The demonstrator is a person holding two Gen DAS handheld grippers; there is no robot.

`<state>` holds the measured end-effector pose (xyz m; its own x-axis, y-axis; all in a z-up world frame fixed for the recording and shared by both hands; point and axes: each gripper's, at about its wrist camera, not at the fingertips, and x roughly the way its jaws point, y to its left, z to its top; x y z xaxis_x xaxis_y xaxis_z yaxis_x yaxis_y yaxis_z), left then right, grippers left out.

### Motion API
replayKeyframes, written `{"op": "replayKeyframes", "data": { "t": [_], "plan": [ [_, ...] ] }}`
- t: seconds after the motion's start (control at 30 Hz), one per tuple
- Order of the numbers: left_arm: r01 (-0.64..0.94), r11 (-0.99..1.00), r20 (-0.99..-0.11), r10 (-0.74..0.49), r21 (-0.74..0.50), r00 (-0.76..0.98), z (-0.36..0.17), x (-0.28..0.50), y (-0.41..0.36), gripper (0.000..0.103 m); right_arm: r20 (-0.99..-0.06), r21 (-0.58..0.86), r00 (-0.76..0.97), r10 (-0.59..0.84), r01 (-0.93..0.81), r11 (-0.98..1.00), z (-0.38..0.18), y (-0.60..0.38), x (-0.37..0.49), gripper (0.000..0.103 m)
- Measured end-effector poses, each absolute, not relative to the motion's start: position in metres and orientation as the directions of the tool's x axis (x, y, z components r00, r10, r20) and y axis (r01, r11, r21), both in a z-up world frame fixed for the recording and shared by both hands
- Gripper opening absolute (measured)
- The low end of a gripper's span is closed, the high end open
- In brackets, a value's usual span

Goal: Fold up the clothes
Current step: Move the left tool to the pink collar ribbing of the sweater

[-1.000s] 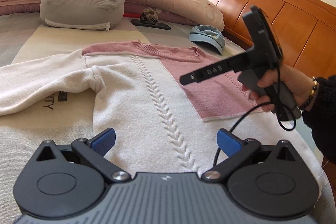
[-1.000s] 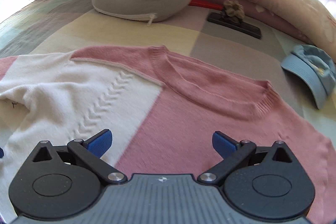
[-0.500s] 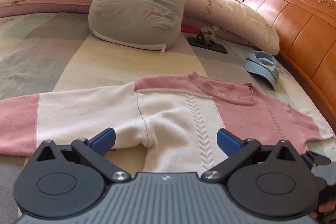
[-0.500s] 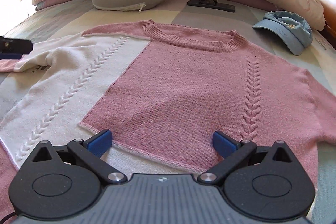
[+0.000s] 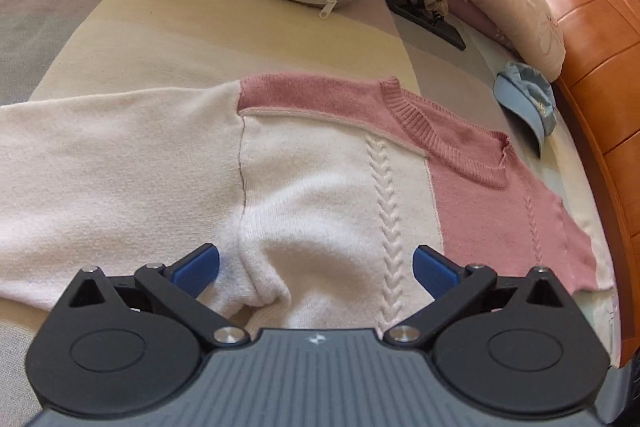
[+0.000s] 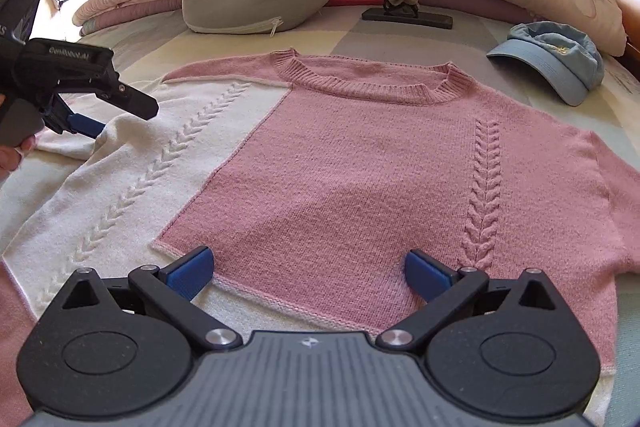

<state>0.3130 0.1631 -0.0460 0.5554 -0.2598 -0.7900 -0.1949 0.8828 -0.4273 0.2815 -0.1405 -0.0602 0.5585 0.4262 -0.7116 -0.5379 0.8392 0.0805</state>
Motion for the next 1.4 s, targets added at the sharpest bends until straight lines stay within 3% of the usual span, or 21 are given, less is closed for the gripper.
{"op": "replayKeyframes", "data": {
  "t": [0.53,0.7,0.93,1.03,1.17,1.4],
  "plan": [
    [-0.311,0.778,-0.676,-0.189,-0.545,0.712,-0.074,0.39,0.214,0.102,-0.682,0.052,0.598,0.421,-0.535,0.843,-0.064,-0.138,0.28,0.103],
    [-0.34,0.807,-0.706,-0.129,-0.483,0.696,-0.061,0.396,0.205,0.102,-0.679,0.056,0.598,0.426,-0.536,0.842,-0.064,-0.139,0.28,0.103],
    [-0.168,0.866,-0.766,-0.307,-0.471,0.565,-0.045,0.388,0.143,0.102,-0.731,0.084,0.547,0.408,-0.52,0.85,-0.042,-0.141,0.273,0.103],
    [-0.209,0.898,-0.815,-0.228,-0.388,0.532,-0.057,0.404,0.134,0.102,-0.735,0.178,0.466,0.493,-0.569,0.803,-0.029,-0.144,0.264,0.103],
    [-0.244,0.889,-0.792,-0.185,-0.387,0.582,-0.071,0.425,0.146,0.102,-0.734,0.256,0.376,0.565,-0.618,0.743,-0.024,-0.138,0.256,0.103],
    [-0.249,0.923,-0.823,-0.111,-0.294,0.557,-0.063,0.442,0.133,0.102,-0.76,0.295,0.318,0.568,-0.61,0.736,-0.033,-0.125,0.259,0.103]
  ]
}}
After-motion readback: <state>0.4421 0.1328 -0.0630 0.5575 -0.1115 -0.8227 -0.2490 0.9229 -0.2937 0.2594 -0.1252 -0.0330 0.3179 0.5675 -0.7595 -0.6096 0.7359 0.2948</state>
